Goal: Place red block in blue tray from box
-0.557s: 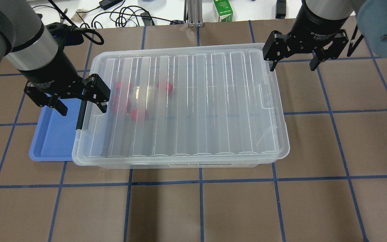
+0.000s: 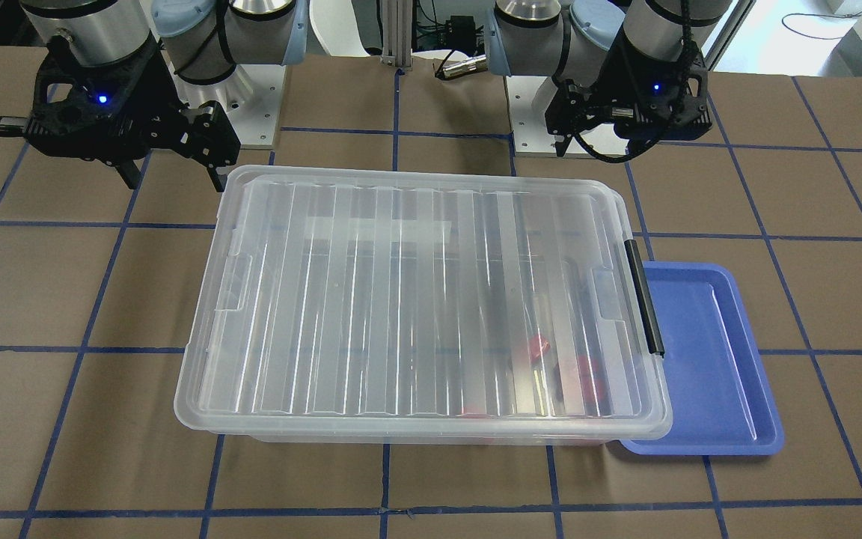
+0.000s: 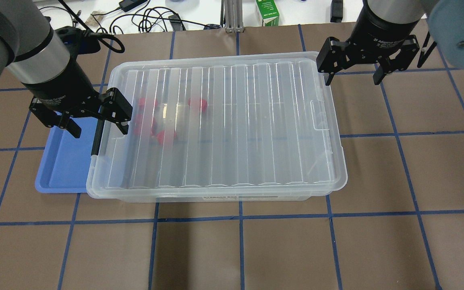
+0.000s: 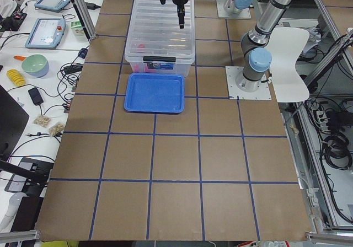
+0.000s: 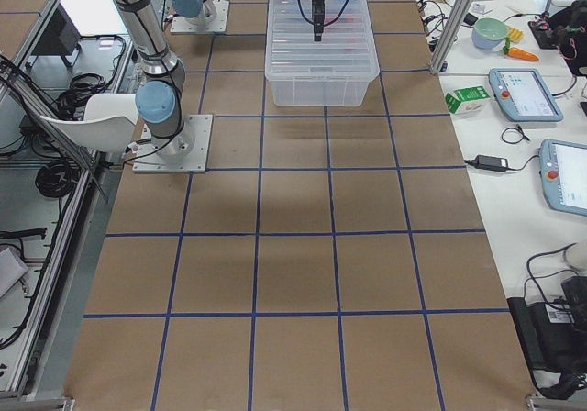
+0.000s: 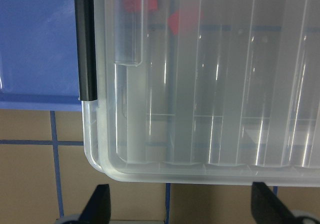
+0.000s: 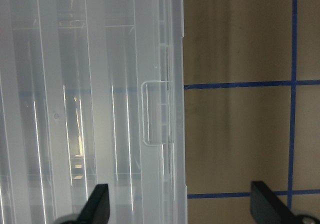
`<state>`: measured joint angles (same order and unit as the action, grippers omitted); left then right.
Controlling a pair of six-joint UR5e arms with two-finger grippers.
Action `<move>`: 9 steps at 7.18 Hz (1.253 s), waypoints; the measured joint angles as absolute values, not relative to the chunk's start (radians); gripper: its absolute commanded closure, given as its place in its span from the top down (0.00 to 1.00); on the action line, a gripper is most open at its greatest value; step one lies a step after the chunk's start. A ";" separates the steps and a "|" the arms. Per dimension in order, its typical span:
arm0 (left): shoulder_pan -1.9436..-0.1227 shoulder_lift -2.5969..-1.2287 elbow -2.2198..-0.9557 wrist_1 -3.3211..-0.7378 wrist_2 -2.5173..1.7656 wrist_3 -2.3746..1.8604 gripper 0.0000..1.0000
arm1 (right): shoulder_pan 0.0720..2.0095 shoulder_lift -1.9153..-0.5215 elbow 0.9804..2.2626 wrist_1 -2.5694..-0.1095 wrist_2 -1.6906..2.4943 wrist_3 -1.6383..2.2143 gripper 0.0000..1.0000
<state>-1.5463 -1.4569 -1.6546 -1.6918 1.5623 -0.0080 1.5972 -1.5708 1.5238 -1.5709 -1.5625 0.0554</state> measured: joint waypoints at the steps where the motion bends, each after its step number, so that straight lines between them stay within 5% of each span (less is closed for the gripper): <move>1: -1.546 -1.457 -1.656 -1.691 1.562 -0.008 1.00 | 1.596 -1.571 1.524 -1.570 -1.563 0.054 1.00; 9: -1.546 -1.457 -1.660 -1.690 1.562 -0.009 1.00 | 1.545 -1.487 1.600 -1.655 -1.572 0.030 1.00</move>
<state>-1.5462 -1.4573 -1.6600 -1.6905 1.5617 -0.0086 1.5446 -1.4867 1.6001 -1.6546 -1.5718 0.0300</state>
